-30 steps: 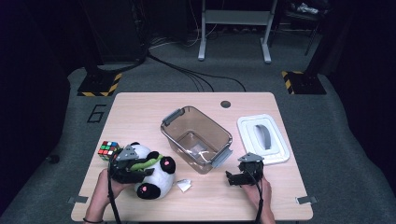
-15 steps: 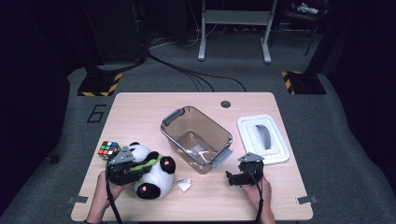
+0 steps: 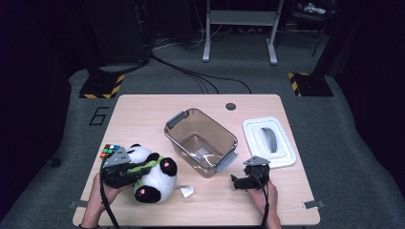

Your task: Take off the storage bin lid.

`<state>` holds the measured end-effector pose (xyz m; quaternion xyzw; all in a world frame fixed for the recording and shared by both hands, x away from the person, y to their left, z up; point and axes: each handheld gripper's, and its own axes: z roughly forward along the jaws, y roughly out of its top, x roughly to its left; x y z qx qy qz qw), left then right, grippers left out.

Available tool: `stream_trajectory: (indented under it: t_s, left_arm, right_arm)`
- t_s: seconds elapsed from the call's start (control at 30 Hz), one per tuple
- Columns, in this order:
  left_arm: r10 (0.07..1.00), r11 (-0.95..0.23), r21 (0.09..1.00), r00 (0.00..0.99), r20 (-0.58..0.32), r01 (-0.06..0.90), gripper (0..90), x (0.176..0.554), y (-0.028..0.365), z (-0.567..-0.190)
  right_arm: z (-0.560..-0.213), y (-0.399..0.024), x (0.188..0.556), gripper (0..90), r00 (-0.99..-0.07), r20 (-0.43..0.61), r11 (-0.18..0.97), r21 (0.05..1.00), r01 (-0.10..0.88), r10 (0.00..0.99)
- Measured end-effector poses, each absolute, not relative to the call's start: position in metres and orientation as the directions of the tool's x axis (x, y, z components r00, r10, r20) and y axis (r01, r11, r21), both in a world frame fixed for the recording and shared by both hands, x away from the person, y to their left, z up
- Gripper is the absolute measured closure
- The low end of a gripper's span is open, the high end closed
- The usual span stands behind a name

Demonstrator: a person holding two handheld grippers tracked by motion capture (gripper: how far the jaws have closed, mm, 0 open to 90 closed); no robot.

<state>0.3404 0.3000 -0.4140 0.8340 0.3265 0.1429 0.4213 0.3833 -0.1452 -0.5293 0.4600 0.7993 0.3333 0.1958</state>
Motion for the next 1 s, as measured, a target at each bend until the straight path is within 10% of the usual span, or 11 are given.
stream_trajectory:
  t_s: [1.0]
  left_arm:
    - [0.61, -0.481, 0.839, 0.785, 0.112, 0.254, 75.1, 0.344, 0.3, -0.303]
  right_arm:
    - [-0.529, -0.144, 0.383, 0.0, -0.488, 0.006, 0.337, 0.715, 0.612, 0.873]
